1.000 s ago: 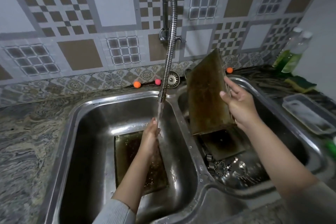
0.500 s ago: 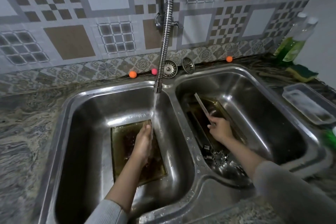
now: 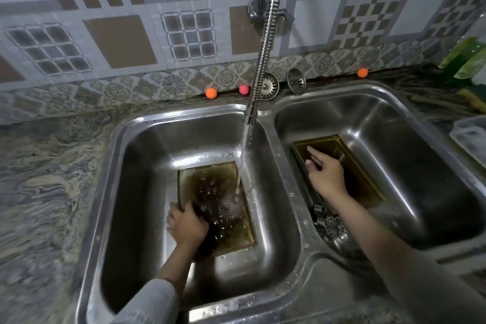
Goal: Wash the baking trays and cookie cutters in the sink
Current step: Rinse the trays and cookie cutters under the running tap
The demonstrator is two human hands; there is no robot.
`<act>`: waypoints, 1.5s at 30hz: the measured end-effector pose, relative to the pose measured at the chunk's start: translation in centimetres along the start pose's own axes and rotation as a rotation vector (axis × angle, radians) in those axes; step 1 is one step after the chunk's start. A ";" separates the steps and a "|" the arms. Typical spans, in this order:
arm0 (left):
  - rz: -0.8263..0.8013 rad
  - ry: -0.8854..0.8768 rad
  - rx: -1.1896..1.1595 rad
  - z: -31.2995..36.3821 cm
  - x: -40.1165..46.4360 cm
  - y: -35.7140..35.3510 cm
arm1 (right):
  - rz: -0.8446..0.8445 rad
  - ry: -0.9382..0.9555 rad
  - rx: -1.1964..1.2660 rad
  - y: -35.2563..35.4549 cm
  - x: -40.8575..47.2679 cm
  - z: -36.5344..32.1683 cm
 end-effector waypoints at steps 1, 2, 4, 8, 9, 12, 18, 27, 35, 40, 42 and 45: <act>-0.028 0.007 0.010 -0.4 0.1 -0.1 | -0.010 0.036 0.006 0.1 -0.8 -0.6; -0.038 -0.002 0.005 -0.6 0.1 -0.1 | -0.020 0.068 0.004 0.2 -1.4 -1.0; 0.006 -0.018 -0.036 -0.9 0.2 0.0 | -0.030 0.117 -0.001 0.2 -2.5 -1.4; 0.108 0.008 -0.082 -1.2 0.3 1.1 | -0.028 0.224 -0.023 -0.3 -4.4 -2.1; 0.110 0.000 -0.085 -1.2 0.3 1.4 | -0.030 0.251 -0.035 -0.5 -4.9 -2.3; 0.102 -0.019 -0.085 -0.8 0.0 2.2 | -0.030 0.347 -0.067 -1.1 -6.3 -3.2; 0.142 -0.162 -0.148 1.7 0.1 5.0 | -0.083 0.448 -0.081 -3.3 -8.2 -4.2; 0.237 -0.352 -0.177 8.6 -3.6 9.2 | -0.153 0.465 -0.062 -5.3 -10.6 -4.5; 0.450 -0.483 -0.309 10.7 -5.3 13.1 | -0.207 0.457 -0.014 -6.6 -12.1 -5.1; 0.454 -0.272 -0.711 9.4 -5.0 13.2 | -0.288 0.451 -0.040 -8.1 -12.0 -5.1; 0.416 -0.223 -0.815 10.1 -5.2 12.5 | -0.402 0.502 -0.197 -9.6 -12.7 -5.3; 0.390 -0.182 -0.923 10.7 -5.5 11.6 | -0.469 0.573 -0.654 -11.1 -12.3 -4.9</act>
Point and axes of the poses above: each hand's wrist, its own x-axis towards the middle knuckle, its own y-axis out of the back of the hand, z = x × y, the point moved 4 cm from there along x, towards the middle knuckle, and after that the axes turned 15 degrees about -y, right-handed, at the moved point
